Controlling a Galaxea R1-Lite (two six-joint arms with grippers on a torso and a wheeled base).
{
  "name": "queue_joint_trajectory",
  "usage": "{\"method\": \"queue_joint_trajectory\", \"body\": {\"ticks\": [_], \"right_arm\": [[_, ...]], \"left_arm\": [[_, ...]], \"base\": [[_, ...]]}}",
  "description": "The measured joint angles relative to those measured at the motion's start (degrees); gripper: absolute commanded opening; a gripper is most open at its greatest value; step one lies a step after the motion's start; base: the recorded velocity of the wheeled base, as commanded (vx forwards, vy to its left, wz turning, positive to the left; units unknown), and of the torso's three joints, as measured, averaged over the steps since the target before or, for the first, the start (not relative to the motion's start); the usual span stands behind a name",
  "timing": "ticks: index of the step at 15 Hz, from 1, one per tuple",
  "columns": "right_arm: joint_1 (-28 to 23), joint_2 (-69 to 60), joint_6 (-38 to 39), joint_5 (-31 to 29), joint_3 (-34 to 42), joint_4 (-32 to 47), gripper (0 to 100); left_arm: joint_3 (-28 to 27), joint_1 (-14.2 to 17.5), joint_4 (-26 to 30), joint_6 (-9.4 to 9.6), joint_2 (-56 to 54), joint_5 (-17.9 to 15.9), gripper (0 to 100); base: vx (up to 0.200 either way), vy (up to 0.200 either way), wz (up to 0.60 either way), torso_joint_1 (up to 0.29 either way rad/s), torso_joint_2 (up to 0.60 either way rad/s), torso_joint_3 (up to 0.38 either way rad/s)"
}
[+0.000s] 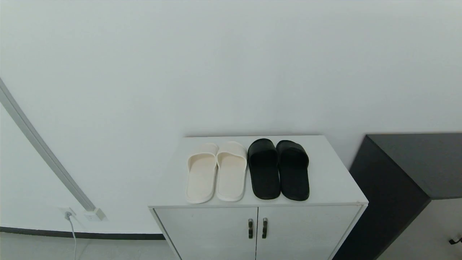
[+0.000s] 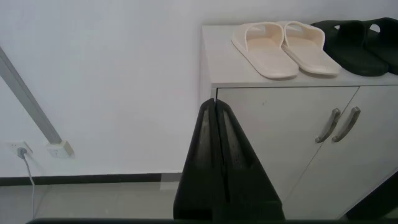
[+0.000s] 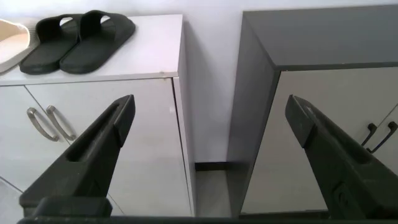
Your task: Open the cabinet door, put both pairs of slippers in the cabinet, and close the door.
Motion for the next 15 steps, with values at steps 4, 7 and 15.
{"method": "queue_joint_trajectory", "body": {"ticks": [4,7,15], "right_arm": [[0.0,0.0,-0.1,-0.5,0.0,0.0,100],[0.0,0.8,1.6,-2.0,-3.0,-1.3,100],[7.0,36.1,5.6,10.6,-12.9,-10.0,100]], "left_arm": [[0.0,0.0,0.0,-0.33,0.0,0.1,0],[0.0,0.0,0.0,-0.34,0.0,0.1,0],[0.0,0.0,0.0,-0.33,0.0,0.1,0]], "base": [[0.0,0.0,0.0,0.0,0.0,0.0],[0.0,0.0,0.0,0.0,0.0,0.0],[0.0,0.0,0.0,0.0,0.0,0.0]]}}
